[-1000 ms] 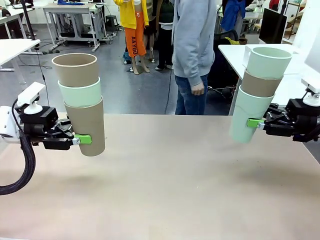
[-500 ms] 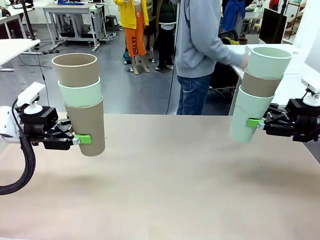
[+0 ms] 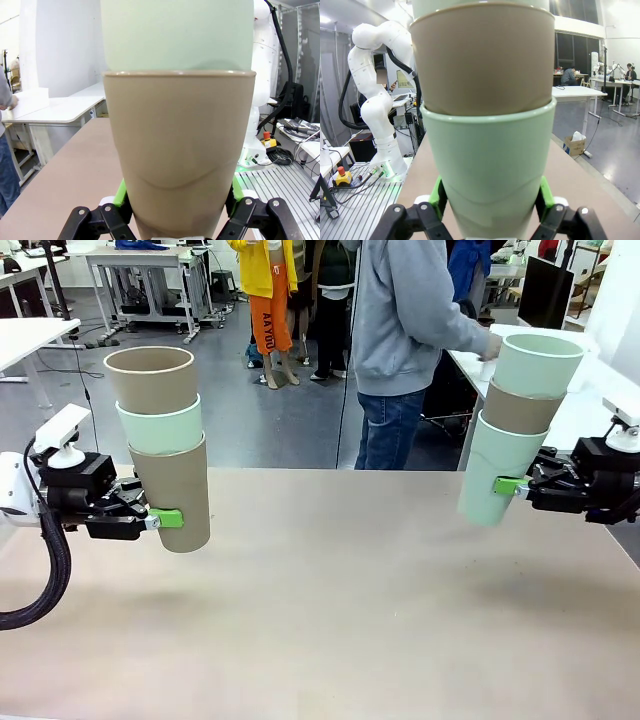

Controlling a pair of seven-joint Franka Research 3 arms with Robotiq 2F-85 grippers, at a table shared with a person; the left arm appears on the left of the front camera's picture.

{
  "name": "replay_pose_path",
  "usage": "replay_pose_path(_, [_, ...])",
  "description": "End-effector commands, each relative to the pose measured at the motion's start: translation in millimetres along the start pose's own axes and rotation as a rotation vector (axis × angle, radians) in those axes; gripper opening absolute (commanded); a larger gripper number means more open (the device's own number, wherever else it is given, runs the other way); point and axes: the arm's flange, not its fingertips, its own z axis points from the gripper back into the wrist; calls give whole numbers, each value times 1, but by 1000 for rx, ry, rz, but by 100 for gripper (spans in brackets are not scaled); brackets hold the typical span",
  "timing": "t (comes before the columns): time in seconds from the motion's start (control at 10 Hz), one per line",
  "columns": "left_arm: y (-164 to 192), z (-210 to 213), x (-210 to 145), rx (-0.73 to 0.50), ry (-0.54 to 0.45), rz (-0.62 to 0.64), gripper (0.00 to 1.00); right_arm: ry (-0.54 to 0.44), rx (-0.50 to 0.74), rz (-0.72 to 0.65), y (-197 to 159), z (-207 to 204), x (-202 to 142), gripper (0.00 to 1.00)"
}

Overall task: Stack the cups and store them in the basket.
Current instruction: Place the stack of Reusable plastic cups into the Pantry Basket.

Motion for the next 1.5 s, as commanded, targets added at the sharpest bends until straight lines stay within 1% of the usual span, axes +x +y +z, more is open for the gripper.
replay_pose_path(0.0, [-1,0,5,-6,-6,1,85,-4,-1,7,0,-1,3,86])
replay_pose_path(1.4, [-1,0,5,-6,-6,1,85,-4,-1,7,0,-1,3,86])
